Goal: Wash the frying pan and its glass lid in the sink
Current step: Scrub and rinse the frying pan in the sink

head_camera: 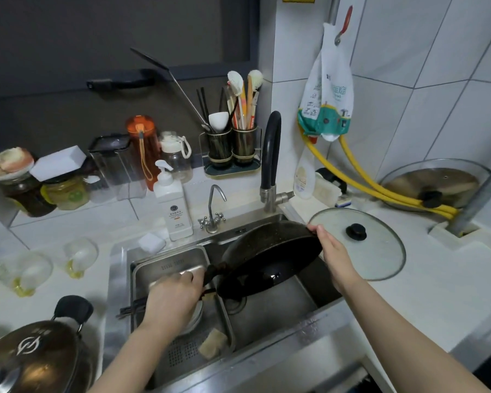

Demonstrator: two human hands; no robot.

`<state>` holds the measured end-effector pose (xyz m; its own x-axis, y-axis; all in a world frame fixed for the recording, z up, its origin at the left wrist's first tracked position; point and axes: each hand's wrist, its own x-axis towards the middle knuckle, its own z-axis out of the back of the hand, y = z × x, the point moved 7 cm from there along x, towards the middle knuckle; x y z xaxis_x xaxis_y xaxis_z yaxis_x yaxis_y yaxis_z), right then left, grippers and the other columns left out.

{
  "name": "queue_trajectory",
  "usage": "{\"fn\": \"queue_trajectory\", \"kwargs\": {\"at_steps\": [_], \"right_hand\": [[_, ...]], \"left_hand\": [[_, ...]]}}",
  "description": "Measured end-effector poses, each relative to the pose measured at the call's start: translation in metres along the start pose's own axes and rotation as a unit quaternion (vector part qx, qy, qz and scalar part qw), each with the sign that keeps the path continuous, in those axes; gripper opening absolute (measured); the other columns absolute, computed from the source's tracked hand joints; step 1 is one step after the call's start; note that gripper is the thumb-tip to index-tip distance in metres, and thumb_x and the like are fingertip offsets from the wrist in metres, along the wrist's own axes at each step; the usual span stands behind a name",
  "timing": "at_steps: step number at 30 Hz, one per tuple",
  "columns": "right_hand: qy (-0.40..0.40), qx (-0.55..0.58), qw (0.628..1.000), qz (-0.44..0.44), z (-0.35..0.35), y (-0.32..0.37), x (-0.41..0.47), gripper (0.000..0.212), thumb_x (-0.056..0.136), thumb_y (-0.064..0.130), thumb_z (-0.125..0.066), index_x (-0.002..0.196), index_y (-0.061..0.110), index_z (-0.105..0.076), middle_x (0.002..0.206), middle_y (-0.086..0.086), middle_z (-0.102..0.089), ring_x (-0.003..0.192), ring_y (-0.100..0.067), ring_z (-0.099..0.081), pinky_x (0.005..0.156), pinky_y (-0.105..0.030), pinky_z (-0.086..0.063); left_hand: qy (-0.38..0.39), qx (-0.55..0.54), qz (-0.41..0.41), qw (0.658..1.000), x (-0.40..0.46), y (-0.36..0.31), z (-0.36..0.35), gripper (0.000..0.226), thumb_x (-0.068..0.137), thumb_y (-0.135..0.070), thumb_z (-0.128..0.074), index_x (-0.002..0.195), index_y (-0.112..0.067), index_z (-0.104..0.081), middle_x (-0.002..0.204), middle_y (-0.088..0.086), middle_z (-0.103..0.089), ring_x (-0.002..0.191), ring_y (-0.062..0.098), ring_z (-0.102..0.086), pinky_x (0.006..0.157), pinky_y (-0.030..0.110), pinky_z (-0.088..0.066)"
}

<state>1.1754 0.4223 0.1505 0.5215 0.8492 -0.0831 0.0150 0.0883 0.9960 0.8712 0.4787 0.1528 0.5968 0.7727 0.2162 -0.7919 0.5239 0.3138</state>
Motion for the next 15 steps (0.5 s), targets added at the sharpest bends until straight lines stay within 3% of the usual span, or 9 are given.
{"fn": "queue_trajectory", "kwargs": {"at_steps": [6, 9, 15], "right_hand": [[-0.013, 0.004, 1.0, -0.019, -0.007, -0.004, -0.005, 0.031, 0.098, 0.038, -0.036, 0.107, 0.023, -0.061, 0.101, 0.013, -0.061, 0.092, 0.007, -0.052, 0.081, -0.011, -0.035], [-0.02, 0.007, 0.999, -0.025, -0.011, -0.007, -0.007, 0.031, 0.098, 0.036, -0.037, 0.111, 0.02, -0.06, 0.098, 0.013, -0.06, 0.09, 0.005, -0.053, 0.078, -0.011, -0.036], [-0.02, -0.05, 0.998, -0.016, -0.015, -0.016, -0.007, 0.038, 0.095, 0.027, -0.05, 0.132, 0.02, -0.049, 0.124, 0.005, -0.051, 0.116, -0.01, -0.045, 0.099, -0.026, -0.035]], "left_hand": [[-0.004, -0.046, 0.004, 0.999, -0.005, 0.001, -0.006, 0.046, 0.046, -0.01, -0.081, 0.088, -0.011, -0.064, 0.052, 0.005, -0.057, 0.041, 0.029, -0.057, 0.038, 0.03, -0.046], [0.003, -0.044, -0.001, 0.999, -0.006, -0.001, -0.009, 0.043, 0.037, -0.012, -0.087, 0.076, -0.01, -0.067, 0.047, 0.005, -0.056, 0.036, 0.028, -0.055, 0.036, 0.027, -0.043], [0.046, -0.08, 0.038, 0.995, -0.012, 0.003, -0.021, 0.039, 0.04, -0.026, -0.089, 0.068, -0.013, -0.065, 0.046, 0.004, -0.057, 0.032, 0.027, -0.053, 0.032, 0.025, -0.04]]}}
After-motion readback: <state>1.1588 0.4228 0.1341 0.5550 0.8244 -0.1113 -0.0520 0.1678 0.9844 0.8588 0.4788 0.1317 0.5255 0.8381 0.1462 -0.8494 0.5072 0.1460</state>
